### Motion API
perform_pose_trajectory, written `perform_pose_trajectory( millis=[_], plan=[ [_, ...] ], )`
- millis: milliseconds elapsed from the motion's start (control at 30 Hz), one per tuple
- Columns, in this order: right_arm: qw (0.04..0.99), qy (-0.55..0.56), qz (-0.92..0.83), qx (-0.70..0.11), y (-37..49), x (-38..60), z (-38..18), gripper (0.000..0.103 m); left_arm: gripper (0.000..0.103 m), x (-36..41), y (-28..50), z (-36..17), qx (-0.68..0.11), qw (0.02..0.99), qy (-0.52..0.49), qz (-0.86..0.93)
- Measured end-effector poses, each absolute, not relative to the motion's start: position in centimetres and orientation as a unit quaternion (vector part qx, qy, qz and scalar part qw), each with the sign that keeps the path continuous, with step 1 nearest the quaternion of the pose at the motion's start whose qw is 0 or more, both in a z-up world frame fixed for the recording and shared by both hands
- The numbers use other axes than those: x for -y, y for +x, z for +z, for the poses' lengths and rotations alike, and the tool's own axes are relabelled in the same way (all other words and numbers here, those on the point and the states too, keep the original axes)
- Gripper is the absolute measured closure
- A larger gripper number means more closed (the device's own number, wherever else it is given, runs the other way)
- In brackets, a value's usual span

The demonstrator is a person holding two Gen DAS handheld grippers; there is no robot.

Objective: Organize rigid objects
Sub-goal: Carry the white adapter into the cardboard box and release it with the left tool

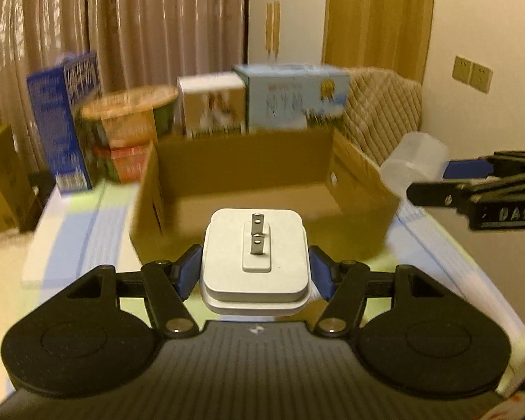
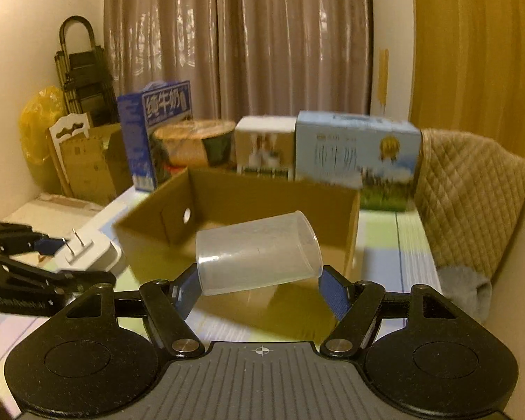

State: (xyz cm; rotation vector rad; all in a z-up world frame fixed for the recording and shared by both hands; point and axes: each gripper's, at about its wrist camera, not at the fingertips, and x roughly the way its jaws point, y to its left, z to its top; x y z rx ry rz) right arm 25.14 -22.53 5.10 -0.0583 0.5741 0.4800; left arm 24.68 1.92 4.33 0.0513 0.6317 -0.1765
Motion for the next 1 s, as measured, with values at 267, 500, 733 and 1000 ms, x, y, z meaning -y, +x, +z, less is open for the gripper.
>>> perform_pose_trajectory(
  millis=[267, 500, 733, 1000],
  plan=[
    [0.921, -0.026, 0.221, -0.32, 34.8, 20.4, 3.7, 0.034, 0.043, -3.1, 34.3, 5.3, -0.319, 0.943, 0.019, -0.09],
    [0.902, -0.021, 0.218, -0.372, 39.3, 19.6, -0.1, 0.034, 0.043, -3.8, 39.6, 1.5, -0.36, 0.928, -0.002, -0.092],
    [0.895, -0.023, 0.211, -0.393, 41.1, 19.4, -2.2, 0.034, 0.043, -3.5, 41.5, -0.4, -0.375, 0.922, 0.002, -0.098],
    [0.895, -0.022, 0.202, -0.396, 41.7, 19.8, -3.0, 0.034, 0.043, -4.1, 43.1, -0.9, -0.379, 0.922, 0.002, -0.083]
  ],
)
